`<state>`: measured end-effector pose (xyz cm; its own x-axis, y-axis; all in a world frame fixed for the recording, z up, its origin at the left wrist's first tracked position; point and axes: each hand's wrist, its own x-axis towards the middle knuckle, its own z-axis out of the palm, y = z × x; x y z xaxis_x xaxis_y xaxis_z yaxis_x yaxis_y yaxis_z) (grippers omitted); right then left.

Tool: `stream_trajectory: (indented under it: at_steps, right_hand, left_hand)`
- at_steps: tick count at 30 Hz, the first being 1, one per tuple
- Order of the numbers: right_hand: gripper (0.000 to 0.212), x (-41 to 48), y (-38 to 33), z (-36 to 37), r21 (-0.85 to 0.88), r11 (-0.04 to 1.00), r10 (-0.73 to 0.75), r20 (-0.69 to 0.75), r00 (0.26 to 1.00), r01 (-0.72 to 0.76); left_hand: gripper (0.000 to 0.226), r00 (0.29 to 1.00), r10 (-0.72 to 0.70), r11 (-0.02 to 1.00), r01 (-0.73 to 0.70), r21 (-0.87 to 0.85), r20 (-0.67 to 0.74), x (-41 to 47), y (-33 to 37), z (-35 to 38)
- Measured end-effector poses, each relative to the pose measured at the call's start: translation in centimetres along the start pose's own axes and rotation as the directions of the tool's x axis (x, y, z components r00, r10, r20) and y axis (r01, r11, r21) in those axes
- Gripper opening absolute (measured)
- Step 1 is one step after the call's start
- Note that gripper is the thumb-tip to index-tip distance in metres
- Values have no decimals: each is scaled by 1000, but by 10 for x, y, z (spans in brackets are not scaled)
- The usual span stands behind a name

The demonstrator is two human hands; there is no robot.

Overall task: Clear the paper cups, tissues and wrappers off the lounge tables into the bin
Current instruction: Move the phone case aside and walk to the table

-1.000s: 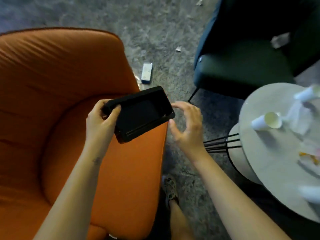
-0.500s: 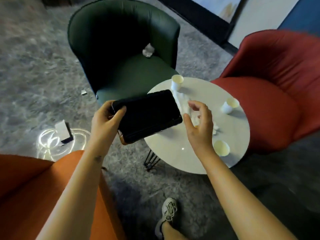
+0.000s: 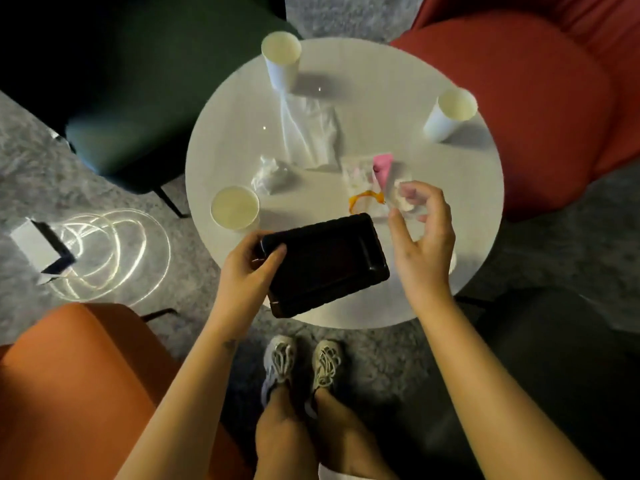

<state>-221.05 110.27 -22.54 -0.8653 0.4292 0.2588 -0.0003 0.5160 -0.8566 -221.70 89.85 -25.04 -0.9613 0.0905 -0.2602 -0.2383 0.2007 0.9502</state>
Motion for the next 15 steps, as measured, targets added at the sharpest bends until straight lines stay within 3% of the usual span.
stream_trajectory:
  at_steps: [9,15]
  right_hand:
    - [27,-22,43,28,-84,996,25,40,999,-22]
    - [26,-26,44,36,-90,993,74,41,996,-70]
  left_hand:
    - [12,996,-87,993,85,81,28,21,-66,17]
    - [24,1000,10,914,-11,407,5,30,-70,20]
